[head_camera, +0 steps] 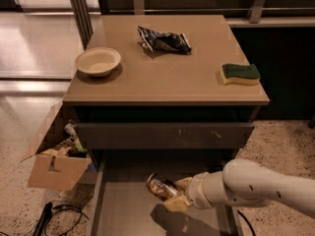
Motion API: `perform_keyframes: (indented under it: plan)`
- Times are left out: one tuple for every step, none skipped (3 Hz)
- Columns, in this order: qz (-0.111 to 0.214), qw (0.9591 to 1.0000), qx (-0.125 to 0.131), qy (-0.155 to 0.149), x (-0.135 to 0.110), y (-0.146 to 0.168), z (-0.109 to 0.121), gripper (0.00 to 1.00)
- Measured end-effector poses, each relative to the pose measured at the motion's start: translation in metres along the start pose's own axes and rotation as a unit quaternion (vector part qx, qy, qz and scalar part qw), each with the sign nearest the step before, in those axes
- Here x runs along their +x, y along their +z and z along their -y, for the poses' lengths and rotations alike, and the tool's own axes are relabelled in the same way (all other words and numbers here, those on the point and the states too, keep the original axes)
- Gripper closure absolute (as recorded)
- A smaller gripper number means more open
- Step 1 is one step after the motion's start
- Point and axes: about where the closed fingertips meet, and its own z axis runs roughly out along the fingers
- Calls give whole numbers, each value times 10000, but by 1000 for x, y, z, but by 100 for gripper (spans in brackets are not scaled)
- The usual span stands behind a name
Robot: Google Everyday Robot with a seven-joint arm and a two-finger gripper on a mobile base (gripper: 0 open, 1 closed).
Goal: Place orange can into middle drawer
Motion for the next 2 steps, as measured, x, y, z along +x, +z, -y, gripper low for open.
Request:
perform_keyframes:
  plan:
    - [119, 9998, 96, -85, -1, 20, 6, 100]
    - [308, 9992, 234, -72, 10, 55, 29, 100]
